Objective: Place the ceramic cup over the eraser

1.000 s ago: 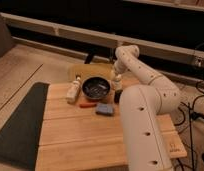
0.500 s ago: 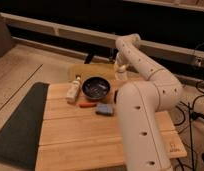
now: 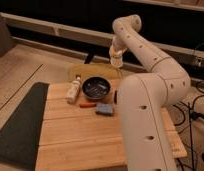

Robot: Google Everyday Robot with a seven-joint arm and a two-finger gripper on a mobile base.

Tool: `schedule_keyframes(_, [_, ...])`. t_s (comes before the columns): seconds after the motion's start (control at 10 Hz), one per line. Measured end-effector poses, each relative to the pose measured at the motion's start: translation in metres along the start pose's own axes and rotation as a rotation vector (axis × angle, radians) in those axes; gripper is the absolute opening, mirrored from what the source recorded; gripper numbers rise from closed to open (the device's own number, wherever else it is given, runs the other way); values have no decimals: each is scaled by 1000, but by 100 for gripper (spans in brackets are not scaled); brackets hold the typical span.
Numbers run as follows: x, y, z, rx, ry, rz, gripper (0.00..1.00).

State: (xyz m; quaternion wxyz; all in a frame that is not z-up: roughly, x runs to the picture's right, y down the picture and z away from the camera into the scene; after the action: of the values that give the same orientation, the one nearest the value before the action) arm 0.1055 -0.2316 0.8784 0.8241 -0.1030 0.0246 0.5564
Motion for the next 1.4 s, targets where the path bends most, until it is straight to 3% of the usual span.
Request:
schedule_keyframes(0.3, [-12, 39, -42, -31, -33, -8, 0])
schedule_keyframes(0.7, [4, 77, -83, -56, -52, 37, 0])
schedule_keyframes(1.0, [37, 95, -105, -57, -52, 102, 0])
schedule_keyframes(1.4, [93, 79, -113, -23, -9, 218, 0])
